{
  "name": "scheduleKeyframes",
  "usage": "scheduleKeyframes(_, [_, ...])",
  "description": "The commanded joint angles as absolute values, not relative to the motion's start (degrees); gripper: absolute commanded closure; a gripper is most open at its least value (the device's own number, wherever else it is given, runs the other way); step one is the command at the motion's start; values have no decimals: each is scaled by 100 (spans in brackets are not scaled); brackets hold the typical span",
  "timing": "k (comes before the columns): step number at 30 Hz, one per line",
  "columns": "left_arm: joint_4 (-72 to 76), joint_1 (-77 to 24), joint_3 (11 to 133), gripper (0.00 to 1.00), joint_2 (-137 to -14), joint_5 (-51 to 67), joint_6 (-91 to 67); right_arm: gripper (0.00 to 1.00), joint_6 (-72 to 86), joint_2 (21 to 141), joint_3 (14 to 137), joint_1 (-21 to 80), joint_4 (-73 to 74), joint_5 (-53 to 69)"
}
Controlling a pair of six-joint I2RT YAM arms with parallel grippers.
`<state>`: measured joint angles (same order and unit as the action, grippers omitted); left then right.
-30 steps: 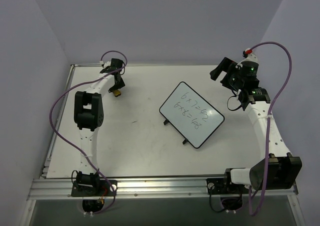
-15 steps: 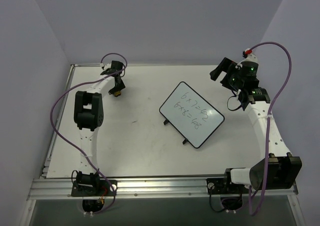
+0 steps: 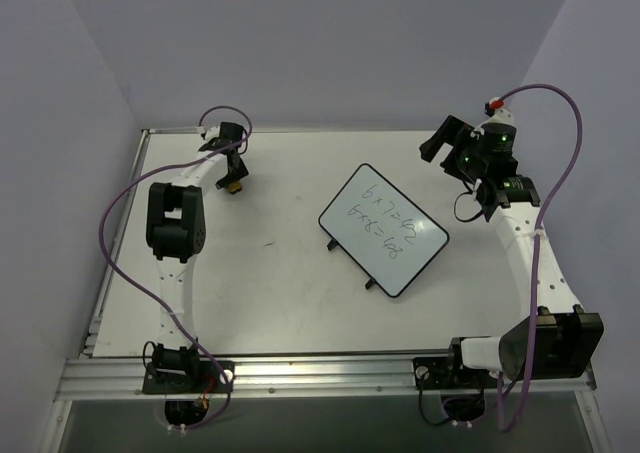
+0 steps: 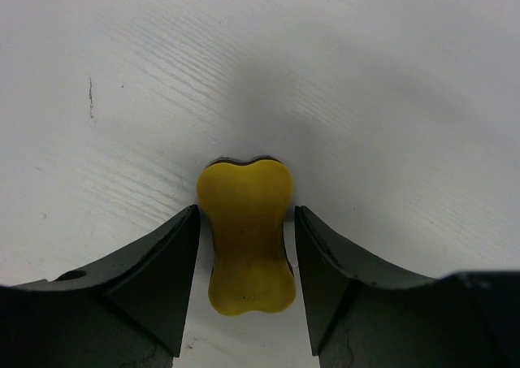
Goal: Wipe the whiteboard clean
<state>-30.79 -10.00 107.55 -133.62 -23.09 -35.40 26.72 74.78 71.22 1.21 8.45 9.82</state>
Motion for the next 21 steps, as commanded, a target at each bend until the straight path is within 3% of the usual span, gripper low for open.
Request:
scheduleKeyframes(1, [-2953, -949, 10863, 41, -13025, -2241, -3524, 0, 2566, 7479, 7093, 167, 826, 897])
scheduleKeyframes(21, [-3059, -967, 11021, 42, -12999, -2268, -3516, 0, 2566, 7453, 7084, 158, 844, 888])
